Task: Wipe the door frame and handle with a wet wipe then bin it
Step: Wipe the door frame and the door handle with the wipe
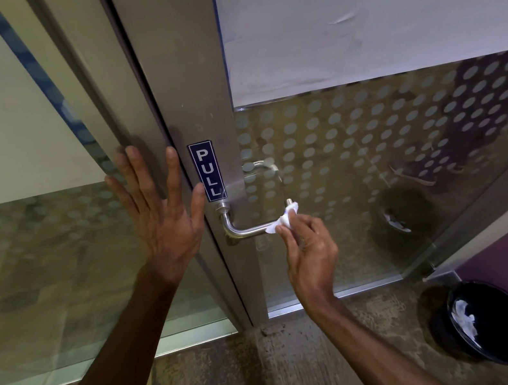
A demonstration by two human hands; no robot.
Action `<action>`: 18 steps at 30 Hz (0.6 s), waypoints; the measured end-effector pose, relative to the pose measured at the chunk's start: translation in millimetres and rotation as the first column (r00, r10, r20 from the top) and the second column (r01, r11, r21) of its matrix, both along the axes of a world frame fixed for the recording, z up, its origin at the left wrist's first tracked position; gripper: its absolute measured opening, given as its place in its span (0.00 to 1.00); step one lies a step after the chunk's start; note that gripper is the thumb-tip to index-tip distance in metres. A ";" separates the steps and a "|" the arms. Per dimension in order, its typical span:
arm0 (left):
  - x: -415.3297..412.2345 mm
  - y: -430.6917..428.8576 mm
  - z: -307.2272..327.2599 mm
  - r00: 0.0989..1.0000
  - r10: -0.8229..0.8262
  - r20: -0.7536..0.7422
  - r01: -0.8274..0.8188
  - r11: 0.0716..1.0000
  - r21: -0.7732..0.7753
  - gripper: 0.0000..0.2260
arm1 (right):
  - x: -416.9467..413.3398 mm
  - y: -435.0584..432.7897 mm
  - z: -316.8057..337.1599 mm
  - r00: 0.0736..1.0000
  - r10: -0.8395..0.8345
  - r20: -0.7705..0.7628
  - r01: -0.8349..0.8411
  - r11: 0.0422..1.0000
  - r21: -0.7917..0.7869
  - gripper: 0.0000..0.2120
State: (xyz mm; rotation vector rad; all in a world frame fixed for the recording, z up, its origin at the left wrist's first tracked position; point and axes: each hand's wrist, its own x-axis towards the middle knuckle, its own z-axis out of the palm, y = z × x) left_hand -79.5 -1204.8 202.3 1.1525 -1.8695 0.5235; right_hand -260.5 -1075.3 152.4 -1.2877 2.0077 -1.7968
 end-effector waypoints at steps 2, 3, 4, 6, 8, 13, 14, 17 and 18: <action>0.6 -1.2 0.5 1.000 -0.001 0.007 0.001 1.000 -0.002 0.36 | -6.5 0.3 -3.8 0.962 0.017 -0.272 -0.014 1.000 0.011 0.13; 0.8 -1.8 0.3 1.000 0.001 0.009 -0.001 1.000 -0.002 0.36 | -10.1 -1.5 -6.4 0.904 0.001 -0.428 0.005 1.000 0.012 0.14; 1.1 -2.3 -0.1 1.000 0.001 0.011 -0.001 1.000 -0.001 0.36 | -13.3 -4.7 -7.8 0.840 -0.007 -0.543 0.015 1.000 0.010 0.15; 1.8 -3.5 -1.5 1.000 -0.001 0.013 0.001 1.000 0.001 0.36 | -16.0 -11.7 -6.7 0.728 0.042 -0.684 -0.029 0.999 0.031 0.16; 3.2 -4.8 -2.8 1.000 -0.001 0.022 0.001 1.000 0.001 0.36 | -14.5 -16.1 -5.1 0.624 0.116 -0.773 -0.080 0.993 0.085 0.16; 4.8 -7.4 -3.3 0.999 -0.003 0.042 0.003 1.000 -0.001 0.35 | 1.9 -29.4 1.6 0.445 0.207 -0.871 -0.086 0.978 0.188 0.15; 4.8 -7.6 -3.4 0.999 -0.004 0.043 0.004 1.000 0.001 0.34 | 7.5 -33.0 4.8 0.428 0.219 -0.877 -0.077 0.976 0.206 0.15; 4.7 -9.2 -3.5 0.999 -0.009 0.046 0.008 1.000 0.004 0.34 | 28.0 -44.0 16.7 0.412 0.264 -0.872 -0.036 0.961 0.274 0.09; 4.8 -9.6 -3.6 0.999 -0.009 0.047 0.009 1.000 0.004 0.34 | 34.8 -46.8 20.8 0.413 0.293 -0.862 -0.013 0.949 0.316 0.07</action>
